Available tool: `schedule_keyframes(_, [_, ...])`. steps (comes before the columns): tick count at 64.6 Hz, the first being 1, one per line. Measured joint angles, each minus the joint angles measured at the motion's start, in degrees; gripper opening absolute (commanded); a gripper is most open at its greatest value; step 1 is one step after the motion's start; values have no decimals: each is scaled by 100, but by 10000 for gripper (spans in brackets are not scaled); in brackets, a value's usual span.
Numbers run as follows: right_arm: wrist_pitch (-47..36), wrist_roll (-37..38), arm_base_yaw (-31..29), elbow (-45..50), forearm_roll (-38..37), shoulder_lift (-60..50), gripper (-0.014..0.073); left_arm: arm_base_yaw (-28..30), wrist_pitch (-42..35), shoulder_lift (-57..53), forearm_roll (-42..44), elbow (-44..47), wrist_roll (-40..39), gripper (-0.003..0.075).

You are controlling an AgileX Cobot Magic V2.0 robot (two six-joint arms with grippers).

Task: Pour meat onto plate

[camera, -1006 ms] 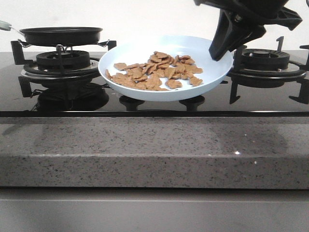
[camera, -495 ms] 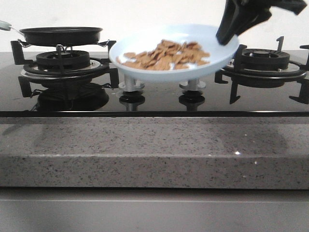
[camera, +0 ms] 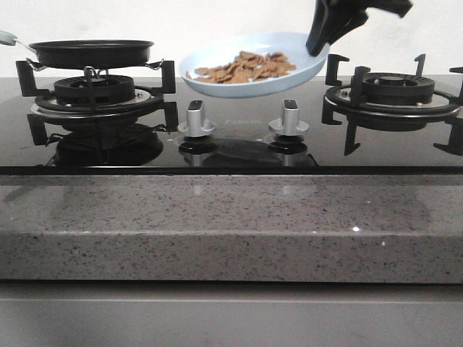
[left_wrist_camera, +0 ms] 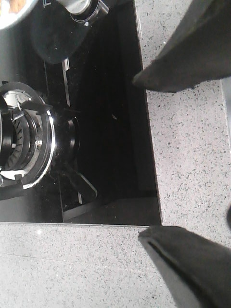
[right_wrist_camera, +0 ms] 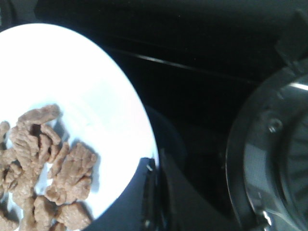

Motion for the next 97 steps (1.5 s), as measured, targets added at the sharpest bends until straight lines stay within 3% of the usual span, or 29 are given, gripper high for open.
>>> schedule_keyframes(15, [363, -10, 0, -855, -14, 906, -39, 0, 0, 0, 0, 0, 0, 563])
schedule_keyframes(18, [416, -10, 0, -971, -14, 1023, 6, 0, 0, 0, 0, 0, 0, 563])
schedule_keyframes(29, [556, 1, 0, -1182, -14, 1252, 302, 0, 0, 0, 0, 0, 0, 563])
schedule_keyframes(35, [575, 1, 0, -1204, -14, 1274, 380, 0, 0, 0, 0, 0, 0, 563])
schedule_keyframes(50, [775, -9, 0, -1207, -48, 1063, 381, 0, 3, 0, 0, 0, 0, 563])
schedule_keyframes(65, [1094, -9, 116, -790, -144, 117, 381, 0, 3, 0, 0, 0, 0, 563])
schedule_keyframes(97, [-166, -9, 196, 3234, -507, -3408, 381, 0, 13, 0, 0, 0, 0, 563])
